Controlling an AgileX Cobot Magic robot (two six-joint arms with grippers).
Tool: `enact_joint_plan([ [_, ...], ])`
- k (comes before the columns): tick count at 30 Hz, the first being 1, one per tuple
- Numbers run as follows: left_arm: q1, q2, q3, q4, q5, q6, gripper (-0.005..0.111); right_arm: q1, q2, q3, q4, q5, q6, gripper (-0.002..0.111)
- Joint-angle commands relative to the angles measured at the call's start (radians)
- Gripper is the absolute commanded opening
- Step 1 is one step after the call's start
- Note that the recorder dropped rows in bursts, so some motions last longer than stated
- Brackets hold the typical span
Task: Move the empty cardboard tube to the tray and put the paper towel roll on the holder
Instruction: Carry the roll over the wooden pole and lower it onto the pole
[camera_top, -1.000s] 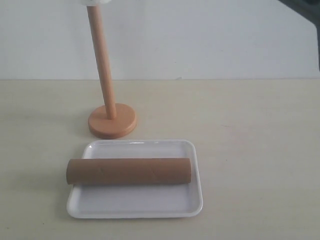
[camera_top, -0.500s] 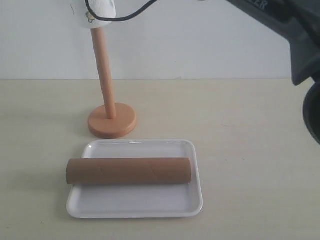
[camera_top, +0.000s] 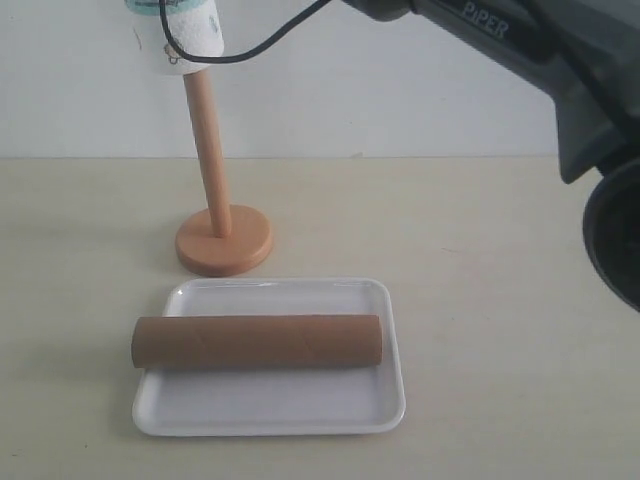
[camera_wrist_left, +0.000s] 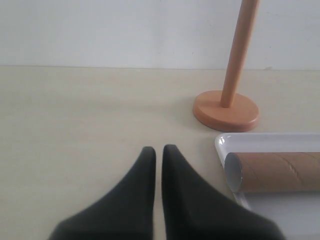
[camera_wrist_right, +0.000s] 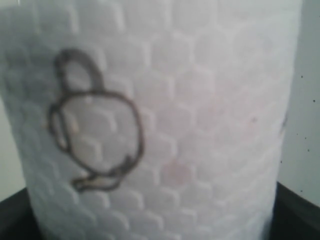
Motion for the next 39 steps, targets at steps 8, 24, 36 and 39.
enact_joint_plan([
  [8,0.004,-0.004,0.004,0.003,0.002,0.005,0.004,-0.002,-0.005,0.037,-0.017,-0.015,0.035,0.0],
  [24,0.004,-0.004,0.004,0.003,0.002,0.005,0.004,-0.002,-0.005,0.037,-0.036,0.095,0.041,0.0],
  [36,0.004,-0.004,0.004,0.003,0.002,0.005,0.004,-0.153,-0.003,0.435,-0.006,-0.563,0.112,0.0],
  [39,0.004,-0.004,0.004,0.003,0.002,0.005,0.004,-0.151,0.027,0.508,0.066,-0.612,0.012,0.0],
])
